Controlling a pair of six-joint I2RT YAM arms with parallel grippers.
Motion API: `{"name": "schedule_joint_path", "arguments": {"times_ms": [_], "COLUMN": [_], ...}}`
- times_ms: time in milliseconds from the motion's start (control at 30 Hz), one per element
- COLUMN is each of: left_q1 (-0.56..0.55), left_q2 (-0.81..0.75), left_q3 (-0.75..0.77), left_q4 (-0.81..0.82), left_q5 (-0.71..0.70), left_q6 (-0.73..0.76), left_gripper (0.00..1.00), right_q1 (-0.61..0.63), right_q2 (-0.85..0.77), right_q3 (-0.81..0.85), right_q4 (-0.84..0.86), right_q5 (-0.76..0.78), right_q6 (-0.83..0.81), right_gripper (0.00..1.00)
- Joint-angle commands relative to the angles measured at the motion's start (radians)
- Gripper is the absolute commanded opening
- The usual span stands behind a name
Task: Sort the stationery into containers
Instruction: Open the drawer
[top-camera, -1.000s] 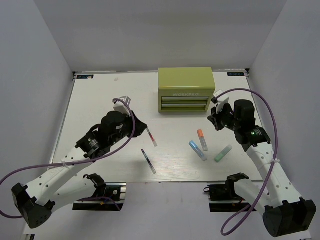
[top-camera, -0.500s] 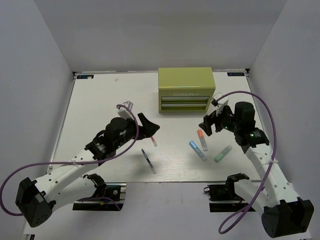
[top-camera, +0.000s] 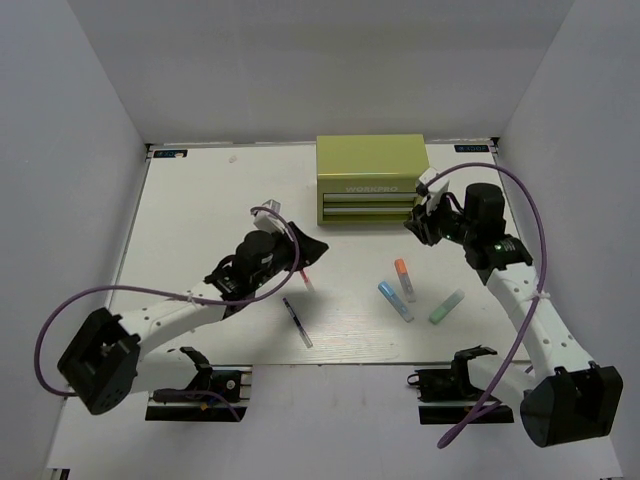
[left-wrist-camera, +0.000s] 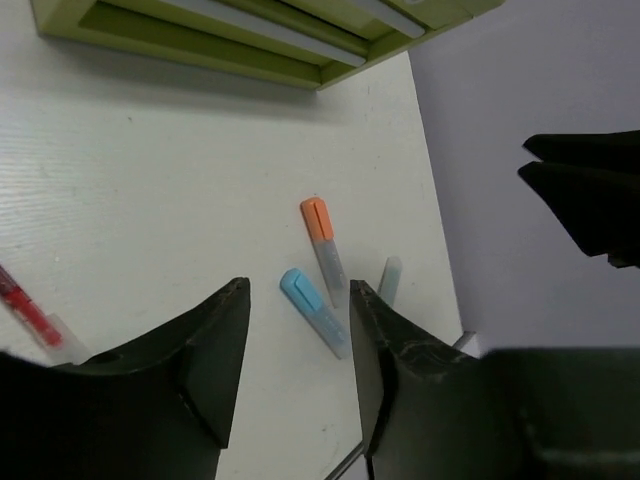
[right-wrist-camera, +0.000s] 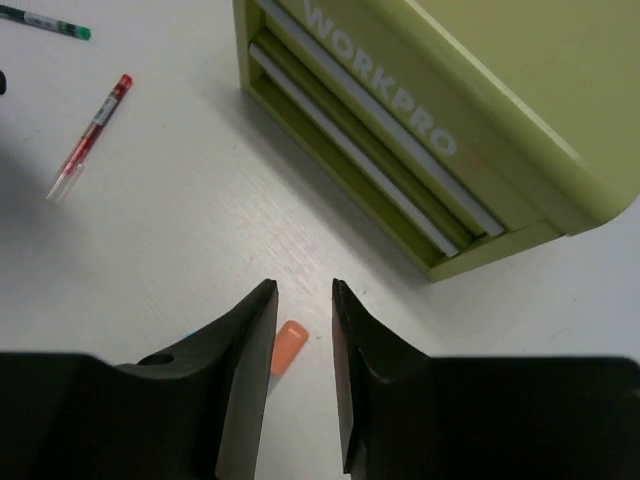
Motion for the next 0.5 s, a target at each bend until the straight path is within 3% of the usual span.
{"name": "schedule_joint_path", "arguments": {"times_ms": [0,33,133,267,400,467], "left_q1": [0.012,0.012,0.012,0.012,0.012,0.012], "left_q2": [0.058,0.087,0.101,0.144,0.285,0.357], "left_q3": [0.053,0.054,0.029,-0.098,-0.102,-0.068], "left_q4": [0.108,0.119,0.168,0.558,0.78,0.795], "left_q5": [0.06,0.06,0.04,-0.049,-0.133,-0.145], "left_q6": [-0.042,-0.057,-0.126,-0.236,-0.283,-0.297], "left_gripper": [0.56,0.6,0.67,0.68,0.52,0.52], "right_q1": [0.003,0.003,0.004,0.003,0.001,0.004], "right_q2": [0.014,0.024,0.052,0.074,0.115,0.176], "right_q3": [0.083,0.088,0.104,0.123,0.175,0.244], "right_q4": [0.049,0.057,0.106,0.167,0.203,0.195], "right_q5": [-0.014,0.003,0.035,0.014,-0.025,-0.045], "right_q6": [-0.058,-0.062,-0.088,-0.142,-0.162,-0.144], "right_gripper": [0.36,0.48,0.55,0.59,0.59,0.54]}}
